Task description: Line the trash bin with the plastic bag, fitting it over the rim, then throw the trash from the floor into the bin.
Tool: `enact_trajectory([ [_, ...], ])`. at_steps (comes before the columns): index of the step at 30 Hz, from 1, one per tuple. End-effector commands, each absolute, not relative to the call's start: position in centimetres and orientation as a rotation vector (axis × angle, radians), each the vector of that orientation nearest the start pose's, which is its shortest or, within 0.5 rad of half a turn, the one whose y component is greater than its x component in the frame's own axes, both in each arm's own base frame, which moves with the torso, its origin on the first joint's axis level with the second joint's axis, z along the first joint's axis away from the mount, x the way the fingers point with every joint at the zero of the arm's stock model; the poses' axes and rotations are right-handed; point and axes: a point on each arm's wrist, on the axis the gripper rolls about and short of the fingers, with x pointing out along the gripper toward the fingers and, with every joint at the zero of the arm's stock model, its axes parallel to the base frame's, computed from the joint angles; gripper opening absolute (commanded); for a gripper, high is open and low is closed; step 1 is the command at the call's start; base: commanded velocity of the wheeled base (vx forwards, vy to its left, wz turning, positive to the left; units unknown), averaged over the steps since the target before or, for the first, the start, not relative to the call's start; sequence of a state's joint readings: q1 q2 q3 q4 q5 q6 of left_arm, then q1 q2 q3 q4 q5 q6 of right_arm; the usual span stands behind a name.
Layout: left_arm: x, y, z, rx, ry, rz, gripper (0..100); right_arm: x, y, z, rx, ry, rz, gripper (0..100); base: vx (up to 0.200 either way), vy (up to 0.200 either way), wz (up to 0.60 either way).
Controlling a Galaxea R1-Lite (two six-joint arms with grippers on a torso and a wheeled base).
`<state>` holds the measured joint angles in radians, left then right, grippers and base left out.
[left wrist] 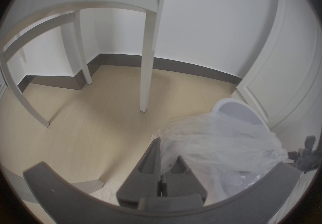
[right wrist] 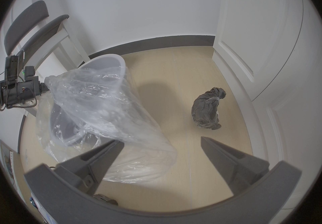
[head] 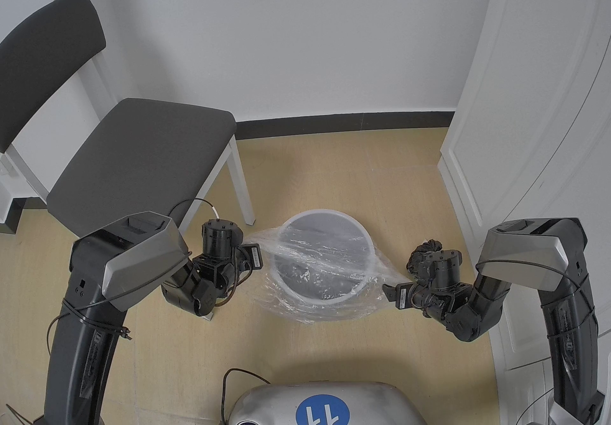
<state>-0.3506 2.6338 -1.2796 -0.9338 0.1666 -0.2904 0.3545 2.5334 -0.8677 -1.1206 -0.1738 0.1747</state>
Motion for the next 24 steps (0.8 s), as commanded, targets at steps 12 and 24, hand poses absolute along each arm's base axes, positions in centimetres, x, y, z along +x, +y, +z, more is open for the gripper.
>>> enact_trajectory([
  [12, 42.4, -14.9, -4.4, -0.140, 0.480, -0.177, 0, 34.9, 11.9, -3.5, 0.054, 0.561, 0.227, 100, 0.000, 0.000, 0.00],
  [24, 41.3, -12.9, -3.7, -0.024, 0.509, -0.172, 100, 34.9, 12.1, -2.3, 0.060, 0.532, 0.236, 100, 0.000, 0.000, 0.00],
])
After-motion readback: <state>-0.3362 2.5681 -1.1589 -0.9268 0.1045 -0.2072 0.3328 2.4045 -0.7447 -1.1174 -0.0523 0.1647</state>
